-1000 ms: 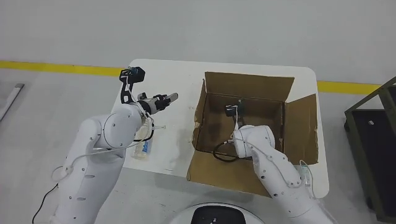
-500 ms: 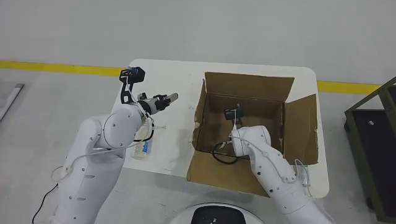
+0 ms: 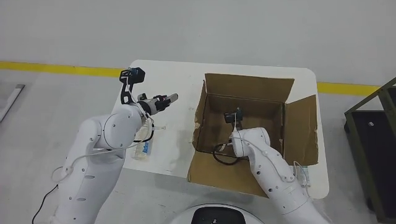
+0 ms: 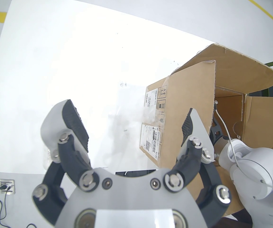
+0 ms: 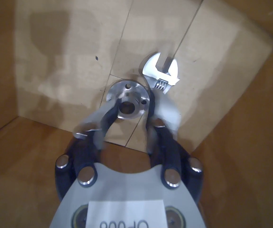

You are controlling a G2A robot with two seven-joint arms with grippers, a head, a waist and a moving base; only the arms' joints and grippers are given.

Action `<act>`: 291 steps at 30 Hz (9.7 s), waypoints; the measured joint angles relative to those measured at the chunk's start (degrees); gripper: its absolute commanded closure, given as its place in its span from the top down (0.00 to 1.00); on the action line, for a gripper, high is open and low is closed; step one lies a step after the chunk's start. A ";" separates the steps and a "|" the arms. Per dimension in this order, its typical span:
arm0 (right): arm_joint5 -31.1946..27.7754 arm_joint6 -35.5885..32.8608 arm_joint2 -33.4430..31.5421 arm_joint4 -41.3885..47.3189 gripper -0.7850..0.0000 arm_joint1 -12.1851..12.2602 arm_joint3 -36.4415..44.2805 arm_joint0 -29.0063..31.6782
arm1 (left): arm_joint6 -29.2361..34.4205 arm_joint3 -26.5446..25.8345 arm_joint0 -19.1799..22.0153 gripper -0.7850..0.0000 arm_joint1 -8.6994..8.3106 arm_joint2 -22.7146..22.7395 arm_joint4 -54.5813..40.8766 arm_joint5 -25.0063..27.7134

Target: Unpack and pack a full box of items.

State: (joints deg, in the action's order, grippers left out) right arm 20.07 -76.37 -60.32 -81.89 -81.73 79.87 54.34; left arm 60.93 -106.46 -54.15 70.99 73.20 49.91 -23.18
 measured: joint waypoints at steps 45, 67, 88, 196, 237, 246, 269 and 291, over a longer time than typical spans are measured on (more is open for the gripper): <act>-0.69 1.74 -2.26 0.56 0.00 -1.88 -2.62 -0.68 | 0.00 0.00 0.00 1.00 0.00 0.00 0.00 0.00; -11.92 16.79 -30.22 23.57 0.00 0.97 42.25 19.03 | 0.00 0.00 0.00 1.00 0.00 0.00 0.00 0.00; -14.27 29.52 -41.10 31.86 0.00 1.57 49.97 20.66 | 0.00 0.00 0.00 1.00 0.00 0.00 0.00 0.00; -16.20 4.42 -15.90 5.64 0.00 8.41 38.13 17.66 | 0.00 0.00 0.00 1.00 0.00 0.00 0.00 0.00; -6.84 -1.94 -5.24 -1.54 0.40 5.11 12.01 4.62 | 0.00 0.00 0.00 1.00 0.00 0.00 0.00 0.00; -6.61 0.36 -5.74 -0.79 0.36 4.73 8.94 5.06 | 0.00 0.00 0.00 1.00 0.00 0.00 0.00 0.00; -7.40 4.10 -4.09 0.52 0.33 3.33 2.24 3.34 | 0.00 0.00 0.00 1.00 0.00 0.00 0.00 0.00; -9.37 4.38 -4.81 3.14 0.00 2.49 0.46 1.75 | 0.00 0.00 0.00 1.00 0.00 0.00 0.00 0.00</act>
State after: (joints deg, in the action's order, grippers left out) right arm 10.70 -71.99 -65.13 -78.75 -79.24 80.33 56.09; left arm 60.93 -106.46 -54.15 70.99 73.21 49.91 -23.18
